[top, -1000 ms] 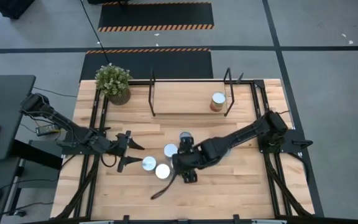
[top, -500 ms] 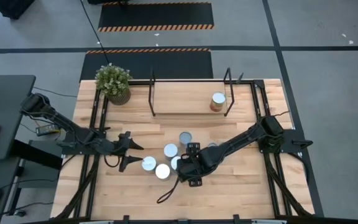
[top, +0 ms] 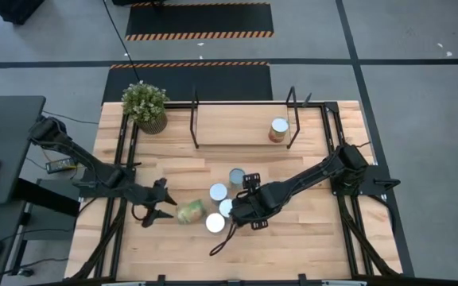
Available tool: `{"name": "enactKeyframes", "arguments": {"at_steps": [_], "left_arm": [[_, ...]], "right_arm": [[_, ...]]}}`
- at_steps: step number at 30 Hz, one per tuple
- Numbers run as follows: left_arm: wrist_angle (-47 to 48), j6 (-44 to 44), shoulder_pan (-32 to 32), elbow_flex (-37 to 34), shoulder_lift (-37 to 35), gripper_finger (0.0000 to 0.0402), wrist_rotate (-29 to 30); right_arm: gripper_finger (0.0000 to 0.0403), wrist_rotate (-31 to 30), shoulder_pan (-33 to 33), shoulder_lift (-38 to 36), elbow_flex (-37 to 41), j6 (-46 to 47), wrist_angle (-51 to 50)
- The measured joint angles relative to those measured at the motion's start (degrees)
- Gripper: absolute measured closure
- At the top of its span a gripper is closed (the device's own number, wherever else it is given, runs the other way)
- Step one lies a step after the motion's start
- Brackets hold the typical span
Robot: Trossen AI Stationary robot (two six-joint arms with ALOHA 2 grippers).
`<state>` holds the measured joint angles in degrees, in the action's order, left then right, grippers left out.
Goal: Pick and place cans onto a shelf
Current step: Put the canned oranges on the shelf
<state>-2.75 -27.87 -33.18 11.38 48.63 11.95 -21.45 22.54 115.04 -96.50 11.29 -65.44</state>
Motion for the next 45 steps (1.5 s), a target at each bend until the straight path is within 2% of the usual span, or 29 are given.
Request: {"name": "enactKeyframes", "arguments": {"at_steps": [4, 10, 15, 16, 19, 23, 26, 29, 33, 35, 41, 45], "left_arm": [[8.4, 0.0, 0.4, 3.9, 0.2, 0.0155, 8.9], [20.0, -1.5, -0.6, 11.3, 0.2, 0.0155, 10.3], [21.6, -1.8, -0.3, 12.1, 0.2, 0.0152, 20.3], [20.6, -1.8, 0.3, 12.2, 0.1, 0.0148, 20.7], [20.0, -2.2, 2.7, 12.2, 0.1, 0.0124, 18.9], [19.6, -2.1, 7.8, 12.2, 0.7, 0.0068, 15.8], [18.0, 2.3, 12.8, 12.2, 1.8, 0.0030, 14.4], [18.1, 6.1, 19.5, 12.2, 3.9, 0.0007, 11.6], [18.9, 9.1, 29.2, 12.2, 7.4, 0.0003, 3.3], [18.8, 11.3, 32.1, 12.2, 9.6, 0.0002, 1.4], [19.5, 14.2, 34.3, 12.2, 14.8, 0.0004, -0.9], [19.9, 14.3, 34.3, 12.2, 16.9, 0.0019, -1.2]], "right_arm": [[0.0029, 0.0, -1.2, 0.1, 1.2, -1.0, 2.5], [0.0029, 0.9, -2.2, 0.1, 1.0, -1.2, 2.6], [0.0029, 0.0, -2.4, 0.1, 0.9, -3.6, 4.6], [0.0029, 0.0, -2.5, -0.1, 0.9, -3.5, 4.2], [0.0029, -0.2, -2.6, -1.6, 0.9, -2.2, 2.4], [0.0029, -1.4, -2.3, -4.0, 0.9, -2.0, 2.9], [0.0029, -1.5, -2.3, -5.2, 0.9, -2.0, 4.6], [0.0029, -1.3, -2.3, -5.2, 0.9, -2.5, 6.6], [0.0029, 0.3, -2.3, -5.1, 2.6, -3.0, 9.2], [0.0029, 0.4, -2.3, -5.1, 3.1, -2.6, 9.6], [0.0029, 0.5, -2.3, -5.1, 4.4, -2.4, 10.3], [0.0029, 0.5, -2.3, -5.1, 4.9, -3.5, 11.2]]}}
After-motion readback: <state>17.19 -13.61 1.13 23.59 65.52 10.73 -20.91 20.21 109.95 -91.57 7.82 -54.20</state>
